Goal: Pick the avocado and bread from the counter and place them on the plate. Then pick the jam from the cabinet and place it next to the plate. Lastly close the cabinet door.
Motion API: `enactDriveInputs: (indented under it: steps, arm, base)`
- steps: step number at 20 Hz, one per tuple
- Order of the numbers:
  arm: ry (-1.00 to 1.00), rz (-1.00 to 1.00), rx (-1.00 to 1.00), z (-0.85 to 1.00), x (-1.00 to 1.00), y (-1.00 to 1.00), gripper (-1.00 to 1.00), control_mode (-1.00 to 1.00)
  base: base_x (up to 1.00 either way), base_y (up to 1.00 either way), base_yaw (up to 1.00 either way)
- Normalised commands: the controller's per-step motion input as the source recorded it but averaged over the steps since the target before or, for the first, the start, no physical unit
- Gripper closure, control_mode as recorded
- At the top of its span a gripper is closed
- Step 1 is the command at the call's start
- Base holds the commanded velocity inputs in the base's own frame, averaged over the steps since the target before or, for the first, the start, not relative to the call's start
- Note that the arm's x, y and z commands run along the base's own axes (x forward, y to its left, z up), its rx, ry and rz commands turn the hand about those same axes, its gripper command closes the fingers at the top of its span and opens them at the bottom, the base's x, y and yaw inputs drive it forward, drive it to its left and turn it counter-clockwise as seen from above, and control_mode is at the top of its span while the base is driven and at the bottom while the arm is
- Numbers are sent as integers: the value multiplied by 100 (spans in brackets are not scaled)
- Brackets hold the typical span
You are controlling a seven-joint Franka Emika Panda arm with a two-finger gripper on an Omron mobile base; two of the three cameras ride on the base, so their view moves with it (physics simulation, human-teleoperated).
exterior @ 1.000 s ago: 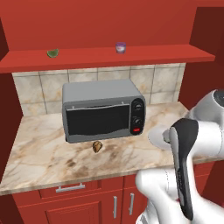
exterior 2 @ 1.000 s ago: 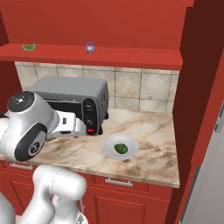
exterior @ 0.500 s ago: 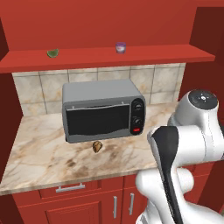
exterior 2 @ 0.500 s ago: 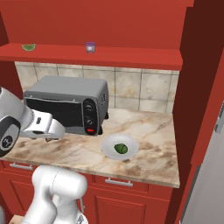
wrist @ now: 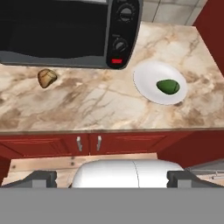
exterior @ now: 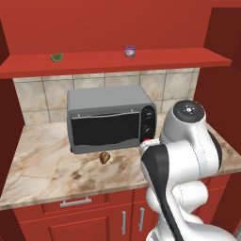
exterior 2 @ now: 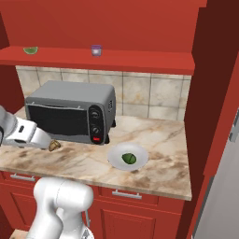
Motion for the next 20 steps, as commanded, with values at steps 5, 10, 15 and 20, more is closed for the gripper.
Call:
enactDriveInputs:
  steps: [5,10,15,20]
  arm:
    - [4,0,2,-10,0,35,-100,-100]
    - [8,0,1,-14,0,39,-100,-100]
    - [8,0,0,-13,0,40,-100,-100]
    - [5,0,0,-13,9,33,-100,-100]
  base:
    - [0,0,0]
    - [0,0,0]
    - [0,0,0]
    - [0,0,0]
